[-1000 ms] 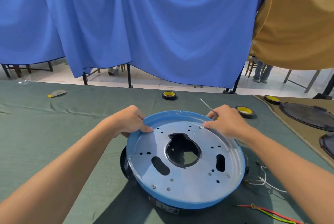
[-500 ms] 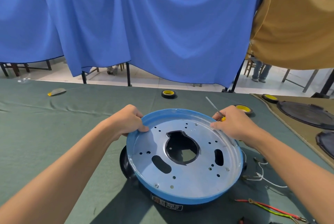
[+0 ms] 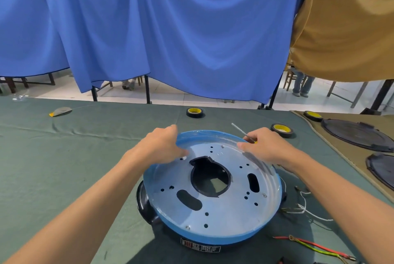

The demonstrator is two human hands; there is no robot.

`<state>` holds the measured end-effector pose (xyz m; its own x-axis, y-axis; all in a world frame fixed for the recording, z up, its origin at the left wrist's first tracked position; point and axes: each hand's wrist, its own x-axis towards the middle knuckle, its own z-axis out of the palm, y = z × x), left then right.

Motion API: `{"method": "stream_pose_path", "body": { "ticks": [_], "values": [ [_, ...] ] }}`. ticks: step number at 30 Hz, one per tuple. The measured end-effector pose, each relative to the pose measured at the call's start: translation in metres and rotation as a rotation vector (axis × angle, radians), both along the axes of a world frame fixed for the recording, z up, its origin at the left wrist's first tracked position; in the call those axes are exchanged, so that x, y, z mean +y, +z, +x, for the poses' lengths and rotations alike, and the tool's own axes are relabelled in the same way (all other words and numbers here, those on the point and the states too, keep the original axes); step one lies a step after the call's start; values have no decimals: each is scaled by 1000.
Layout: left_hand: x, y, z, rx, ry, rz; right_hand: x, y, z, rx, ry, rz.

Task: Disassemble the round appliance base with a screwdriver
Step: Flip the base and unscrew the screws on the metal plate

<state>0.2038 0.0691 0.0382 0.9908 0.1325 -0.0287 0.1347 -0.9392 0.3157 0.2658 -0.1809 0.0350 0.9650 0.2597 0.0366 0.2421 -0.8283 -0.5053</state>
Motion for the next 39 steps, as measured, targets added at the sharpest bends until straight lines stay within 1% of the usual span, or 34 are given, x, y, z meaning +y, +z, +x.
{"method": "stream_pose_path", "body": {
  "ticks": [1, 3, 4, 6, 8, 10, 13, 16, 19, 22, 26, 29, 39],
  "values": [
    [-5, 0, 1, -54, -63, 87, 0, 4, -2, -20, -4, -20],
    [-16, 5, 3, -110, -230, 140, -1, 16, -5, -83, 3, -95],
    [-20, 9, 3, -75, -309, 121, -2, 23, -7, -95, 27, -164],
    [-29, 12, 3, 69, -404, 99, -3, 37, -12, -71, 94, -306],
    [-35, 7, 3, 152, -427, 163, -6, 48, -14, -44, 131, -357],
    [-39, 1, 4, 168, -435, 233, -7, 57, -19, -64, 164, -300],
    [-41, -3, 5, 224, -463, 226, -9, 60, -24, -105, 157, -62],
    [-39, -4, 6, 202, -466, 233, -7, 52, -25, -198, 105, 189],
    [-42, -4, 6, 166, -457, 226, -2, 39, -22, -272, 22, 326],
    [-45, -5, 6, 124, -451, 228, 3, 31, -18, -311, -48, 367],
    [-45, -7, 6, 82, -440, 209, 8, 25, -11, -343, -38, 456],
    [-44, -7, 7, 84, -426, 202, 12, 16, -7, -367, -17, 443],
    [-45, -10, 7, 70, -428, 209, 11, 10, -7, -335, 44, 440]
  ]
}}
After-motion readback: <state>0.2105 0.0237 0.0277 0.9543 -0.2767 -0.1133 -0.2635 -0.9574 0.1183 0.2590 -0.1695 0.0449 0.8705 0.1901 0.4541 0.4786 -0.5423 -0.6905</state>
